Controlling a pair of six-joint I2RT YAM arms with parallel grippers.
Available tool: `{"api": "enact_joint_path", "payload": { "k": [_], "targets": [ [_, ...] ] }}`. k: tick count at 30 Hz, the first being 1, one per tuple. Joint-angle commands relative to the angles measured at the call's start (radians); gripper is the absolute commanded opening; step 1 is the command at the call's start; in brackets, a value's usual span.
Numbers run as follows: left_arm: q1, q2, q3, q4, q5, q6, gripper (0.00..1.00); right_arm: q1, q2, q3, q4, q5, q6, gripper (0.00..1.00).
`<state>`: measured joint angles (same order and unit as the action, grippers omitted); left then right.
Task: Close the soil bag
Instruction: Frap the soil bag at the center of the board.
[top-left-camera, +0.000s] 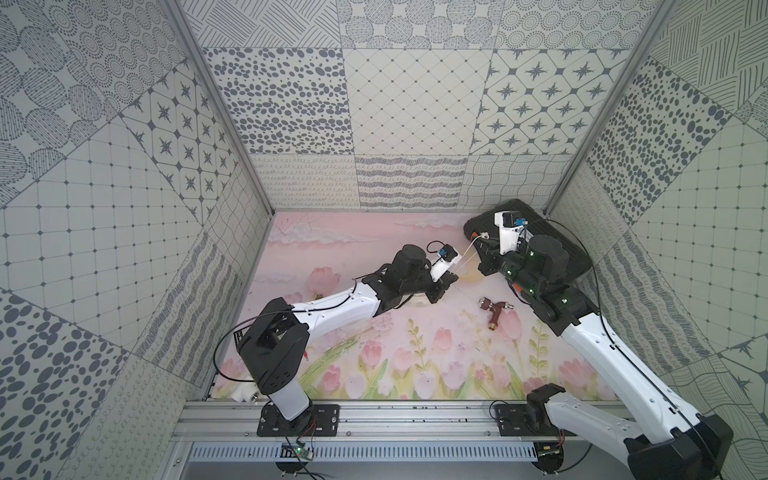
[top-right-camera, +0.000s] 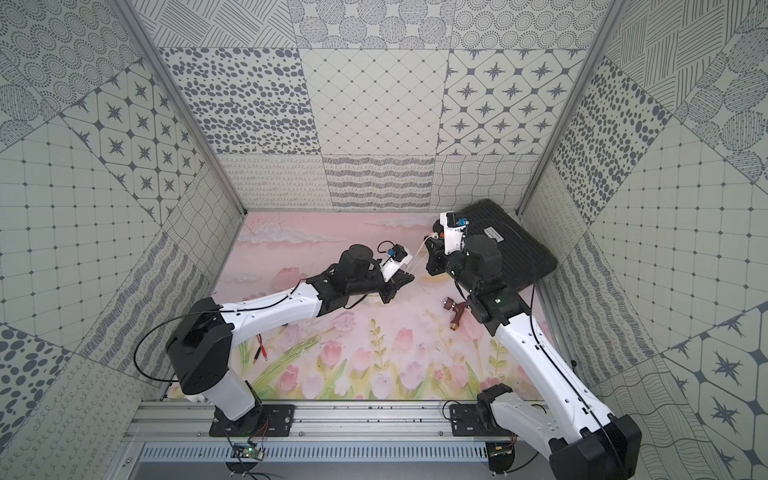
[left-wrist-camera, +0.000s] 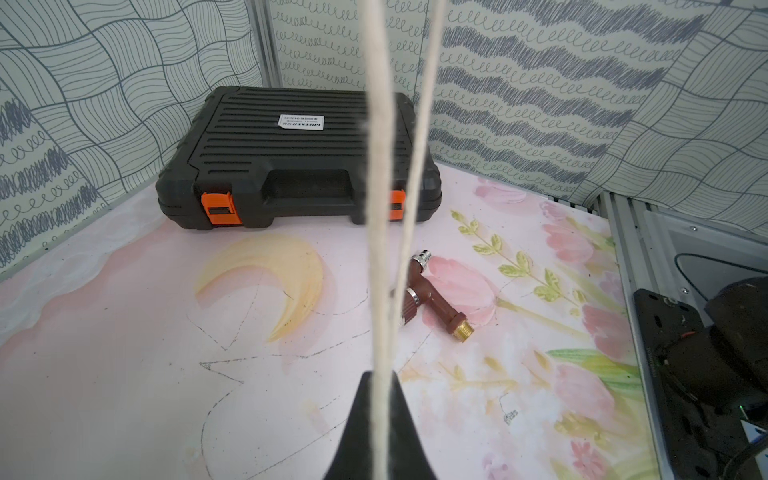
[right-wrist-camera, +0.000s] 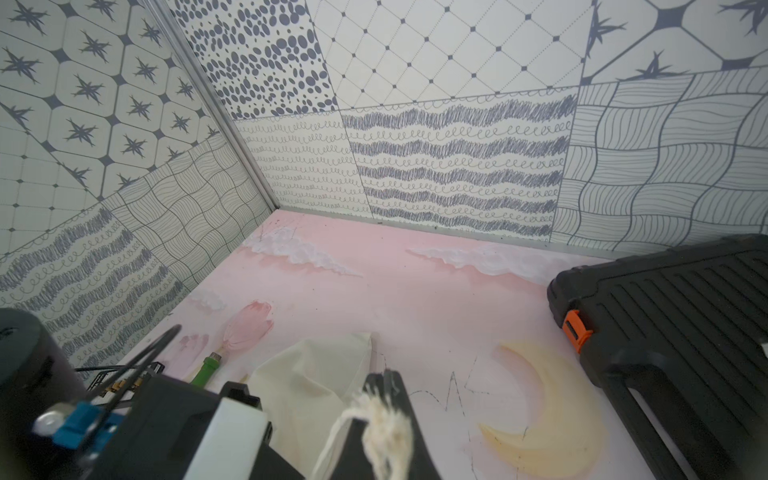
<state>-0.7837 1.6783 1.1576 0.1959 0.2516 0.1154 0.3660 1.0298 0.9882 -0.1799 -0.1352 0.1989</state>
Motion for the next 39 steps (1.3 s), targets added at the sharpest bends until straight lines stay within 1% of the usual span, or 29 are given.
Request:
{"api": "enact_joint_path", "payload": {
  "k": [1, 5, 7, 11, 15, 21, 23, 25, 27, 32, 36, 39],
  "targets": [
    [-0.004, -0.006, -0.072, -0.311, -0.093, 0.014, 0.0, -0.077, -0.02, 0.14, 0.225, 0.068, -0.01, 0.0],
    [-0.011, -0.002, -0.095, -0.35, -0.119, 0.016, 0.0, -0.108, -0.012, 0.163, 0.219, 0.061, 0.005, 0.0],
    [-0.016, 0.007, -0.091, -0.387, -0.137, 0.019, 0.02, -0.121, -0.011, 0.171, 0.221, 0.069, 0.01, 0.0],
    [-0.039, 0.056, -0.039, -0.532, -0.199, 0.031, 0.03, -0.147, -0.003, 0.197, 0.223, 0.067, 0.023, 0.0],
    [-0.06, 0.085, -0.005, -0.614, -0.258, 0.034, 0.05, -0.158, 0.016, 0.216, 0.23, 0.059, 0.03, 0.0],
    [-0.07, 0.039, -0.001, -0.681, -0.287, 0.034, 0.1, -0.168, 0.041, 0.222, 0.242, 0.054, 0.037, 0.0],
    [-0.069, 0.027, 0.003, -0.703, -0.307, 0.035, 0.09, -0.173, 0.046, 0.222, 0.243, 0.05, 0.039, 0.0],
    [-0.07, 0.016, 0.008, -0.724, -0.324, 0.037, 0.02, -0.177, 0.048, 0.218, 0.247, 0.048, 0.043, 0.0],
    [-0.07, 0.011, 0.01, -0.737, -0.327, 0.038, 0.0, -0.181, 0.049, 0.216, 0.249, 0.048, 0.043, 0.0],
    [-0.071, 0.048, 0.026, -0.825, -0.338, 0.026, 0.0, -0.22, 0.058, 0.231, 0.251, 0.051, 0.046, 0.0],
    [-0.085, 0.076, 0.043, -0.926, -0.404, 0.002, 0.0, -0.27, 0.082, 0.276, 0.251, 0.046, 0.049, 0.0],
    [-0.112, 0.108, 0.059, -0.998, -0.461, -0.016, 0.01, -0.319, 0.103, 0.317, 0.268, 0.051, 0.073, 0.0]
  ]
}}
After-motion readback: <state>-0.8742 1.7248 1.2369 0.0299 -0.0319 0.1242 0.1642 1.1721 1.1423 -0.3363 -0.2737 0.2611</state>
